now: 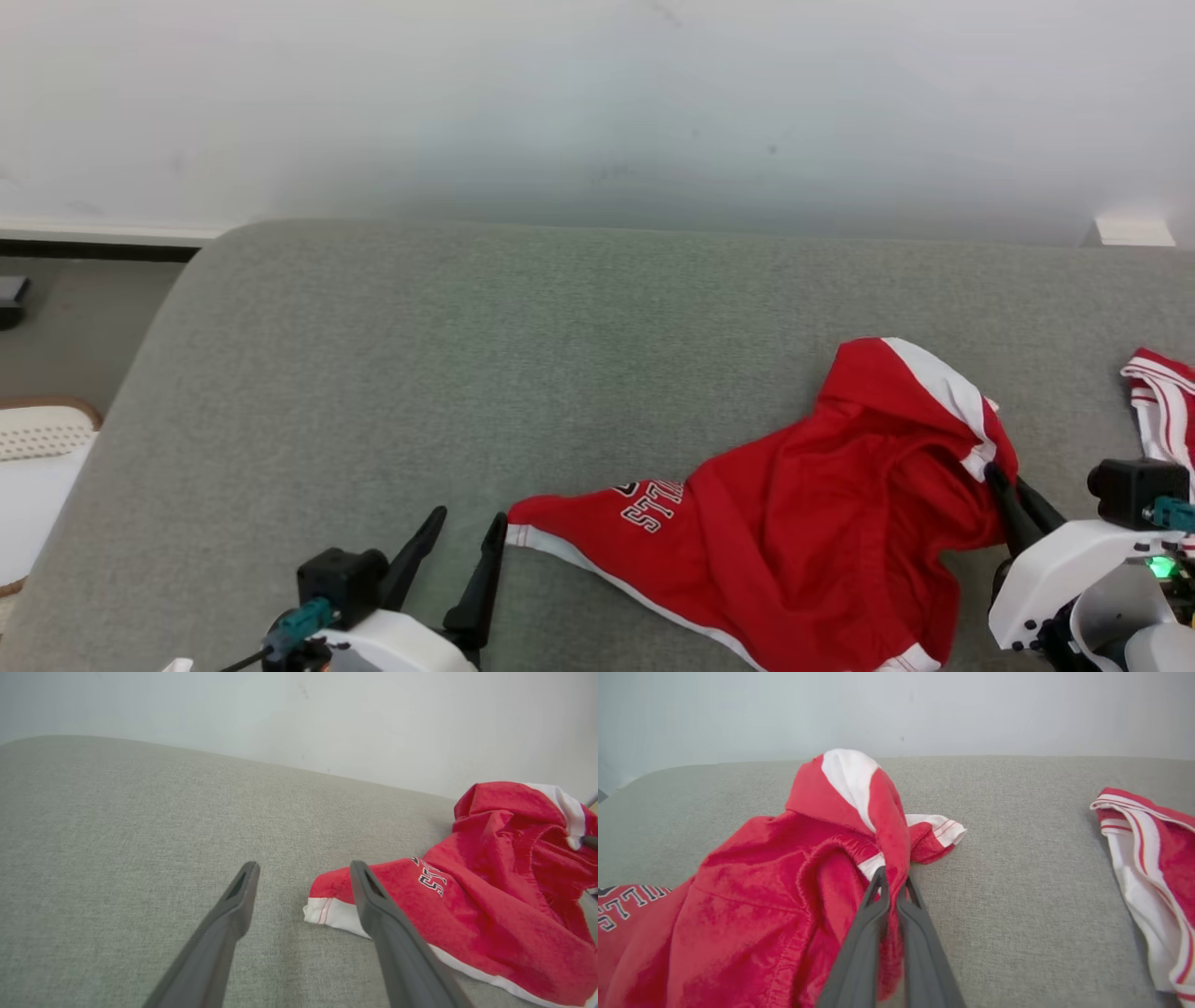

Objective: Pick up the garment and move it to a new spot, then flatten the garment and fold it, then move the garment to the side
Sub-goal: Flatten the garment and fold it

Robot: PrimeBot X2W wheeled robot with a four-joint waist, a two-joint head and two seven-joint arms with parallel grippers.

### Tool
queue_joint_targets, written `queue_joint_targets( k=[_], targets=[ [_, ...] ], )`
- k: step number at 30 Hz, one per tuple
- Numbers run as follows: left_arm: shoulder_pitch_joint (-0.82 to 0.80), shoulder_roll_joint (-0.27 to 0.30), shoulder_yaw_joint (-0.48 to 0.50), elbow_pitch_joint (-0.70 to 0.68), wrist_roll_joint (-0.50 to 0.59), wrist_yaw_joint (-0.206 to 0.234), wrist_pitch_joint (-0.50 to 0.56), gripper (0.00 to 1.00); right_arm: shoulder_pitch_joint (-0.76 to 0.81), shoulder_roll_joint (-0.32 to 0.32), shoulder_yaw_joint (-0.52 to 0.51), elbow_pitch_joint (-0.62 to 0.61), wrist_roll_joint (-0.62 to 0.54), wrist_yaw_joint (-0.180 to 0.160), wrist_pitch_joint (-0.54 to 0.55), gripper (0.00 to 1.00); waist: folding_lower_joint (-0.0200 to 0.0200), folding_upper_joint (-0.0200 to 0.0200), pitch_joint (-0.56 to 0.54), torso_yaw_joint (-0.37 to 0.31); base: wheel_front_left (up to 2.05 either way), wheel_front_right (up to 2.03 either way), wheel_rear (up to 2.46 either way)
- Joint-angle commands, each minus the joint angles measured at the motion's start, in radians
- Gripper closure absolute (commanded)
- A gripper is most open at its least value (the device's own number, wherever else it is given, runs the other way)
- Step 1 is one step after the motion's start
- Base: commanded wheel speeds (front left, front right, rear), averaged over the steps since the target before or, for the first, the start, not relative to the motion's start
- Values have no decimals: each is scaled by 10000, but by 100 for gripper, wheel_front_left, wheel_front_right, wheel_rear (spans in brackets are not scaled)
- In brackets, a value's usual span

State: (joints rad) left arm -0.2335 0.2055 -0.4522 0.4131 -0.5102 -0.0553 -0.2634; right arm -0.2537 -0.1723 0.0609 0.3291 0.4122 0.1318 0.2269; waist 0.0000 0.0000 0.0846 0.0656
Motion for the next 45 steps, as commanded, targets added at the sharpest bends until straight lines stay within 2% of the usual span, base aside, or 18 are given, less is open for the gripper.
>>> queue_joint_targets(
  k=[1, 2, 10, 11, 12, 13, 19, 22, 28, 33, 37, 45],
  targets=[
    [-55, 69, 15, 11, 107, -21, -10, 0, 131, -1, -94, -14, -215, -25, -71, 96, 0, 0, 28, -137, 0, 0, 0],
    [-70, 93, 34, 25, 114, -17, -8, 0, 176, 124, -195, 45, -266, -25, -98, 100, 0, 0, 33, -218, 0, 0, 0],
    [-200, 187, -56, 81, 136, -43, 34, 0, -41, 666, -1268, 1270, -669, -25, -527, 100, 0, 0, 2, -559, 0, 0, 0],
    [-206, 191, -67, 86, 129, -40, 42, 0, -77, 681, -1331, 1496, -691, -25, -499, 95, 0, 0, -7, -580, 0, 0, 0],
    [-213, 197, -81, 94, 121, -45, 44, 0, -108, 686, -1373, 1691, -748, -25, -501, 68, 0, 0, -16, -594, 0, 0, 0],
    [-219, 193, -100, 101, 116, -45, 50, 0, -156, 701, -1393, 1840, -774, -25, -582, 0, 0, 0, -26, -602, 0, 0, 0],
    [-179, 245, -99, 60, 81, 21, 52, 0, -363, 717, -1455, 2179, -881, -25, -1380, 0, 0, 0, -116, -650, 0, 0, 0],
    [-147, 252, -5, -111, 119, 75, 23, 0, -453, 678, -1576, 1912, -1013, -25, -1990, 0, 0, 0, -176, -661, 0, 0, 0],
    [114, 175, 492, -815, 337, 208, -13, 0, -9, 799, -1352, 663, -994, -25, -3146, 0, 0, 0, -381, -737, 0, 0, 0],
    [781, 23, 1380, -1683, 561, 305, -8, 0, 856, 703, -564, -684, -511, -25, -4025, 0, 0, 0, -715, -857, 0, 0, 0],
    [1311, -114, 1897, -2133, 896, 202, -8, 0, 1576, 484, -125, -1637, -385, -25, -4486, 0, 0, 0, -771, -947, 0, 0, 0],
    [1948, -500, 2832, -2295, 1405, -53, -10, 0, 2910, 22, 268, -2720, -503, -25, -4919, 0, 0, 0, -801, -973, 0, 0, 0]
  ],
)
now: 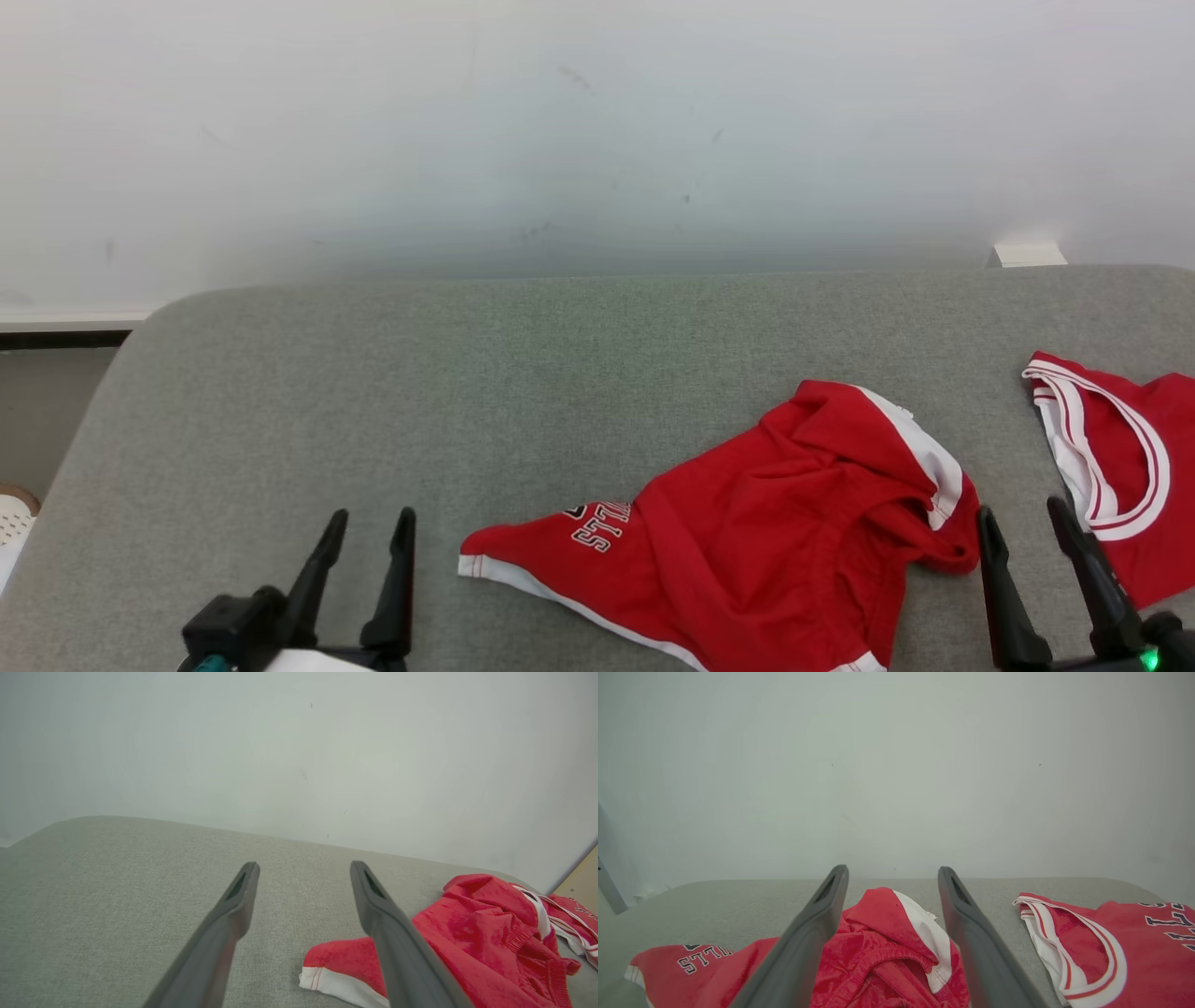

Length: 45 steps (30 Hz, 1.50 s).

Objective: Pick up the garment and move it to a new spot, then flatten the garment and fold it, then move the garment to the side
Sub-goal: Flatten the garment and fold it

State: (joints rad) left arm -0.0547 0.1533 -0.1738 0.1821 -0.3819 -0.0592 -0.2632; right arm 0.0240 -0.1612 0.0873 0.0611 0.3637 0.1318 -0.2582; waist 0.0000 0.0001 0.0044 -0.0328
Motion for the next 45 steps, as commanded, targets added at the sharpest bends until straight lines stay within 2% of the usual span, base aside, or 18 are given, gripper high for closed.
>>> queue_joint_targets(
  k=[1, 4, 10, 26, 30, 35, 40, 45],
  targets=[
    [160, 21, 47, 16, 122, -15, -12, 0, 132, -89, 3, -39, -18, -25, -68, 0, 0, -1, 0, 10, 0, 0, 0],
    [373, -227, 666, 108, 476, -148, -12, 0, 525, -13, 56, -441, -221, -25, -62, 0, 0, -1, 16, -34, 0, 0, 0],
    [490, -535, 1192, 236, 979, -443, -12, 0, 592, 193, 190, -616, -406, -25, -64, 0, 0, -1, -22, -58, 0, 0, 0],
    [383, -870, 1383, 293, 1438, -697, -13, 0, 794, -133, 500, -687, 30, -25, -66, 0, 0, -1, -151, -101, 0, 0, 0],
    [321, -762, 994, 1022, 1351, -712, -7, 0, 1009, -870, 1357, -142, 573, -25, 6, 0, 0, -1, -162, -74, 0, 0, 0],
    [-5, -339, -70, 2017, 776, -708, 309, 0, 722, -1666, 2581, 615, 1293, -24, 659, 0, 0, -1, -121, -67, 0, 0, 0],
    [-419, 24, -767, 2469, 344, -704, 585, 0, 177, -1808, 3507, 1434, 1938, -24, 1665, 0, 0, -1, -32, -78, 0, 0, 0],
    [-829, 125, -1232, 2864, 100, -705, 806, 0, -619, -1836, 4332, 2300, 2360, -24, 2330, 0, 0, -1, 65, -126, 0, 0, 0]
  ],
)
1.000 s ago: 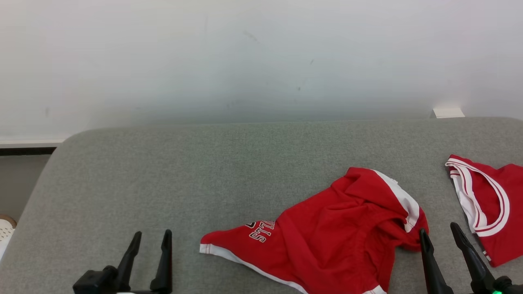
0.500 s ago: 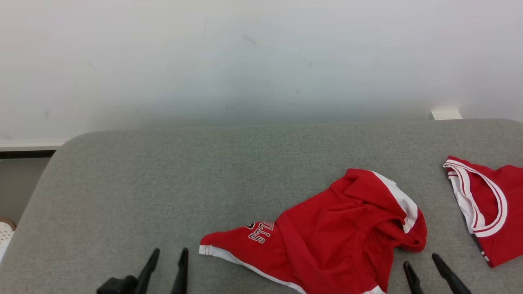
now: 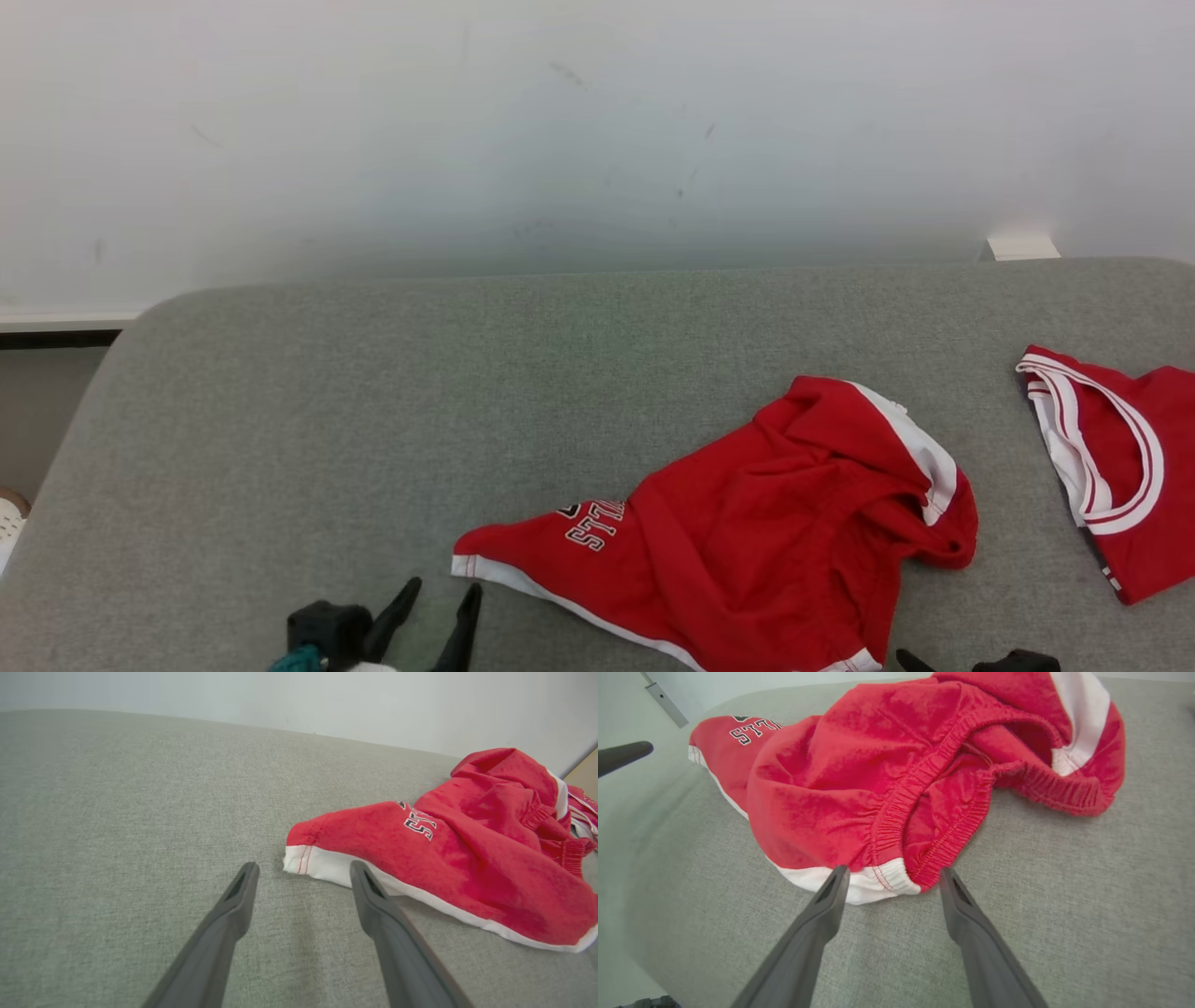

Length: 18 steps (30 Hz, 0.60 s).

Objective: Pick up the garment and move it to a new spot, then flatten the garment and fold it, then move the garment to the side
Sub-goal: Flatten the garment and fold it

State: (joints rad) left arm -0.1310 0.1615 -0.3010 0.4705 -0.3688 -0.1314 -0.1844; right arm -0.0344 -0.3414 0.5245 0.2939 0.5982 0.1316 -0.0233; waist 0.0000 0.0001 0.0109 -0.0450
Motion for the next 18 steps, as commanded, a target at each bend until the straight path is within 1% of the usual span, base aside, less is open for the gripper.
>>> queue_joint_targets(
  k=[1, 7, 10, 14, 15, 17, 18],
  targets=[
    [-143, 60, -58, 56, -74, 18, 68, 0, -169, -19, 98, 192, 100, -22, 116, 0, 0, -1, 12, -5, 0, 0, 0],
    [-680, 225, -756, 563, -472, 17, 402, 0, -943, 40, 857, 928, 428, -22, 134, 0, 0, -1, 87, 33, 0, 0, 0],
    [-948, 369, -906, 915, -571, 17, 481, 0, -1246, 78, 1251, 1147, 592, -20, 109, 0, 0, -1, 147, 21, 0, 0, 0],
    [-1351, 422, -1127, 1313, -629, 17, 322, 0, -1588, 63, 1726, 1423, 782, -20, 171, 0, 0, -1, 298, -26, 0, 0, 0],
    [-1470, 435, -1201, 1421, -668, 17, 319, 0, -1664, 63, 1831, 1481, 845, -20, 176, 1, 0, -1, 338, -35, 0, 0, 0],
    [-1689, 496, -1395, 1682, -774, 17, 368, 0, -1796, 51, 2019, 1587, 964, -20, 141, 8, 0, -1, 413, -60, 0, 0, 0],
    [-1810, 516, -1487, 1812, -847, 17, 371, 0, -1866, 50, 2118, 1648, 1035, -20, 118, 9, 0, -1, 450, -76, 0, 0, 0]
  ],
)
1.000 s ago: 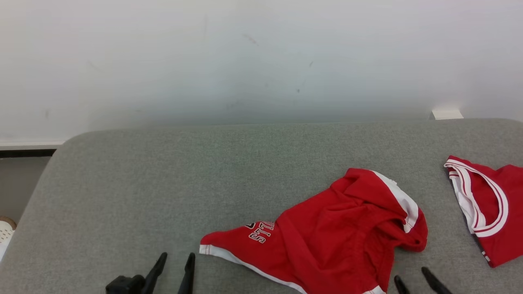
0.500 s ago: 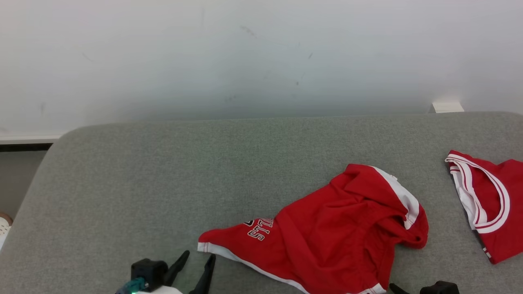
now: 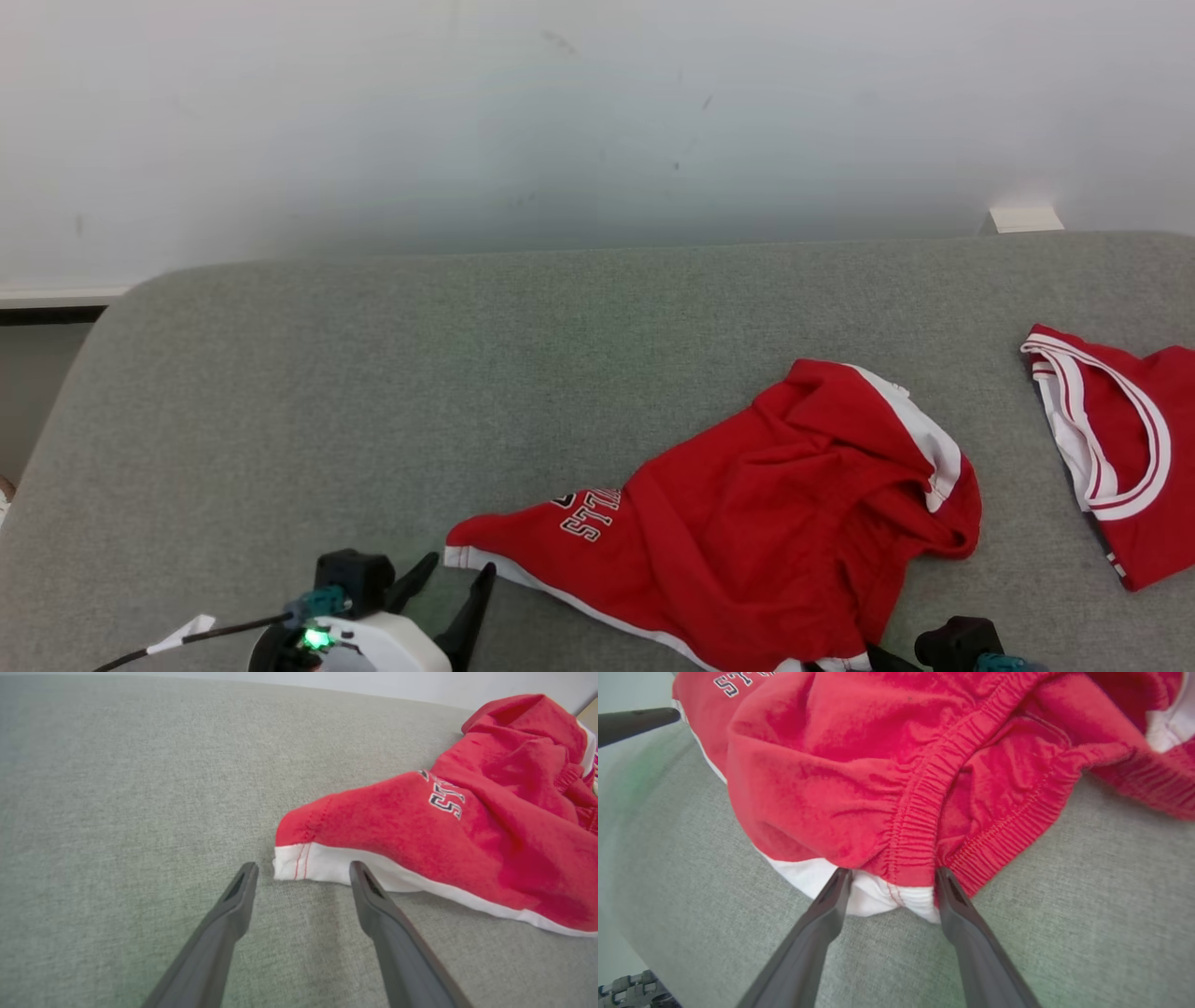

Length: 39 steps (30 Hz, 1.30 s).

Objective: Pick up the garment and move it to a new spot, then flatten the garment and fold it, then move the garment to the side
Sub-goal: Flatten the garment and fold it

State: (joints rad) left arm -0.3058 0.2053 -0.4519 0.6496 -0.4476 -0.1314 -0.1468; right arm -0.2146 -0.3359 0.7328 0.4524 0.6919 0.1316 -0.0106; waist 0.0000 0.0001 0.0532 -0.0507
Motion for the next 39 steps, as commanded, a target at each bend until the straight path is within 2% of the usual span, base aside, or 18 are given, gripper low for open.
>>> queue_joint_targets(
  k=[1, 2, 3, 4, 5, 6, 7, 8, 9, 18, 26, 29, 31, 34, 39],
  targets=[
    [-191, 95, -60, 142, -103, 17, -40, 0, -114, -9, 132, 116, 139, -22, -6, 11, 0, -1, 54, -39, 0, 0, 0],
    [-304, 106, -136, 252, -168, 16, -86, 0, -161, -21, 236, 167, 178, -20, -14, 16, 0, -1, 76, -59, 0, 0, 0],
    [-396, 103, -225, 354, -250, 16, -142, 0, -204, -38, 313, 205, 212, -20, -45, 30, 0, -1, 91, -78, 0, 0, 0],
    [-461, 113, -295, 448, -318, 16, -171, 0, -245, -51, 389, 232, 258, -20, -43, 49, 0, -1, 101, -100, 0, 0, 0],
    [-518, 119, -375, 521, -404, 16, -229, 0, -280, -64, 472, 256, 296, -20, -69, 59, 0, -1, 106, -119, 0, 0, 0],
    [-569, 134, -437, 586, -464, 16, -285, 37, -317, -66, 548, 275, 342, -20, -104, 82, 0, -1, 109, -139, 0, 0, 0],
    [-620, 152, -501, 658, -504, 16, -344, 56, -375, -72, 600, 291, 401, -20, -155, 92, 0, -1, 111, -157, 0, 0, 0],
    [-667, 174, -552, 701, -515, 16, -418, 89, -436, -88, 640, 306, 430, -22, -215, 100, 0, -1, 110, -173, 0, 0, 0],
    [-677, 170, -588, 727, -603, 16, -474, 100, -472, -95, 678, 327, 487, -20, -281, 100, 0, -1, 100, -187, 0, 0, 0],
    [-690, 443, -1032, 596, -1289, 16, -797, 100, -499, -429, 783, -231, 1327, -22, -1063, 100, 0, -1, -27, -112, 0, 0, 0],
    [-1277, 1062, -1313, -796, -1794, 16, -637, 100, -811, -1452, 518, -1953, 2506, -20, -1148, 100, 0, -1, 20, -52, 0, 0, 0],
    [-1951, 1420, -1468, -1377, -1892, 16, -126, 100, -1372, -1855, 428, -2516, 2788, -22, -933, 100, 0, -1, 239, -71, 0, 0, 0],
    [-2610, 1777, -1628, -1632, -1579, 16, 255, 100, -1893, -1989, 364, -2817, 3047, -20, -725, 100, 0, -1, 446, -110, 0, 0, 0],
    [-3267, 1907, -1743, -1779, -1527, 16, 567, 100, -2584, -2121, 259, -2892, 3217, -20, -486, 100, 0, -1, 727, -166, 0, 0, 0],
    [-5096, 2115, -2044, -1498, -1951, 17, 1182, 100, -4402, -1848, 80, -2416, 3927, -20, -51, 100, 0, -1, 1471, -262, 0, 0, 0]
  ],
)
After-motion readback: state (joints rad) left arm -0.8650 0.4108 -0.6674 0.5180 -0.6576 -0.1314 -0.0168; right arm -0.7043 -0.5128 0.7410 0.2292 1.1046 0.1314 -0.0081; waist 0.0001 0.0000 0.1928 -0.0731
